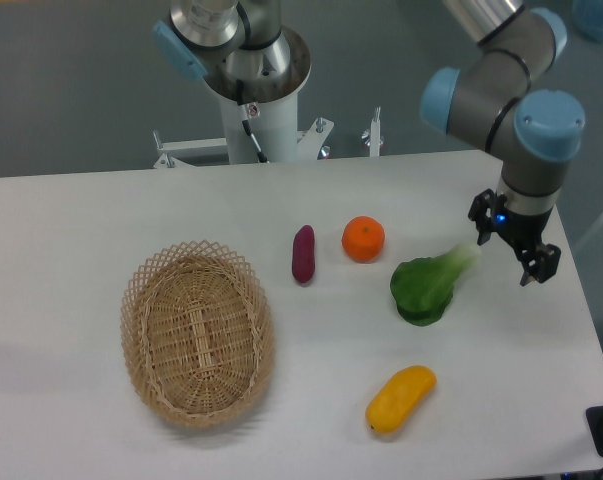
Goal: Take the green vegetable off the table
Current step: 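Move the open gripper down toward the green bok choy stem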
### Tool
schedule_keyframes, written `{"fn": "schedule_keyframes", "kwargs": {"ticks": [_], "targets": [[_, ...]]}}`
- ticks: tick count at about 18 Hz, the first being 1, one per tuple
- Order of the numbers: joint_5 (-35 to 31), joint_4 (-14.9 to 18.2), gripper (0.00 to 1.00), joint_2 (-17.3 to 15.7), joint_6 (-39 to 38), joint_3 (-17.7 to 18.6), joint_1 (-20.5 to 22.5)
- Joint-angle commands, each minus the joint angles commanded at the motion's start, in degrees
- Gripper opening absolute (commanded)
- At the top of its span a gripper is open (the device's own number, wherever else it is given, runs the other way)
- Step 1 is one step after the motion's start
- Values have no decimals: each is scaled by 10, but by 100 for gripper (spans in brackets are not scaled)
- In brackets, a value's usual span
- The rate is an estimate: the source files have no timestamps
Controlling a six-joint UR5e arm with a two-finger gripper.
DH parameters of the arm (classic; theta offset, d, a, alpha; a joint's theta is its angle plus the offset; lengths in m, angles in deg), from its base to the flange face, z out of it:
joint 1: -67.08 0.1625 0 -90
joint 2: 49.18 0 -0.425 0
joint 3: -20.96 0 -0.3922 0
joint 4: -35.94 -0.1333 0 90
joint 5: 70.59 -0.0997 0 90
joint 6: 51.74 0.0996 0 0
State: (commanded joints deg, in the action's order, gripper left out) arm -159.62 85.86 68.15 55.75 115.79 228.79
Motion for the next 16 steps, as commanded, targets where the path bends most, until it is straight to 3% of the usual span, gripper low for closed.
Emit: {"fn": "schedule_keyframes", "kwargs": {"ticks": [7,14,16], "targets": [[-2,-7,100,-20,-3,54,7],[-4,-8,100,-19,-12,69,6],[-4,-32,100,-16,-27,76,3]]}}
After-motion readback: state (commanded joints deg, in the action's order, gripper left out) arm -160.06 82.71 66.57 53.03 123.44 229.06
